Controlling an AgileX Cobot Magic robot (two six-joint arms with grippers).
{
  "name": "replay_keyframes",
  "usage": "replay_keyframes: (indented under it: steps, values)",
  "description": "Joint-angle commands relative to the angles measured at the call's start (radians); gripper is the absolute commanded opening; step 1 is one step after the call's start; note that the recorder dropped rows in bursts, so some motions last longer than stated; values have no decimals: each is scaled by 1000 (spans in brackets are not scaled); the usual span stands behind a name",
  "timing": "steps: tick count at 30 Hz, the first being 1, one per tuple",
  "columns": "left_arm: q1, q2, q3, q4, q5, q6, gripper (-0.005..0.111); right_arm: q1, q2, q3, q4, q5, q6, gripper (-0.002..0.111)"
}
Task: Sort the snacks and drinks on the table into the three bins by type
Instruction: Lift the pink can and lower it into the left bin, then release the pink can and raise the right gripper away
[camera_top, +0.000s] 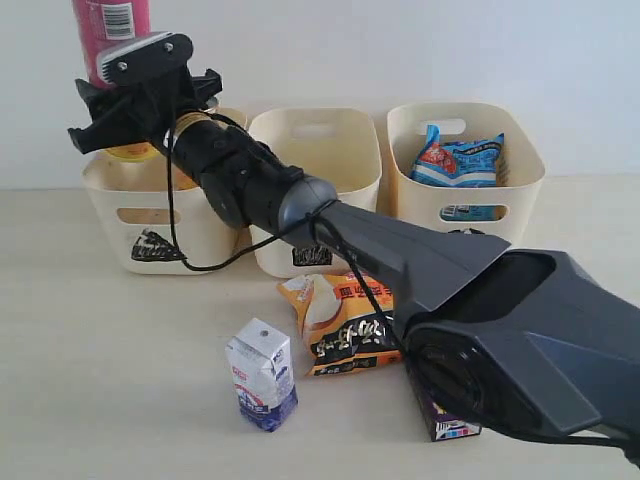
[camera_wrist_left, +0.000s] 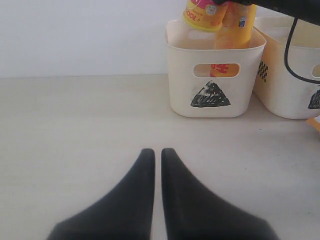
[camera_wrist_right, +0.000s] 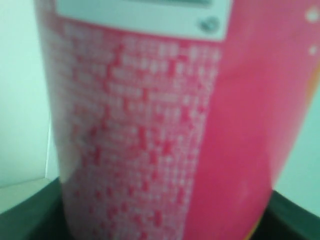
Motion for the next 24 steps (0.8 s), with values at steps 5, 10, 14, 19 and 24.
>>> replay_keyframes:
  steps: [5,10,14,19,24]
  values:
    - [3,-3,3,-3,-9,3,4,-15,27,-17,-7,-50,-10,0]
    - [3,-3,3,-3,-7,3,4,-15,33,-17,-7,-35,-42,2]
    - [3,-3,3,-3,-7,3,4,-15,46,-17,-7,-36,-52,26]
    - [3,-3,3,-3,-7,3,4,-15,50,-17,2,-39,-52,74]
    - [3,-3,3,-3,-7,3,4,-15,50,-20,20,-39,-54,78]
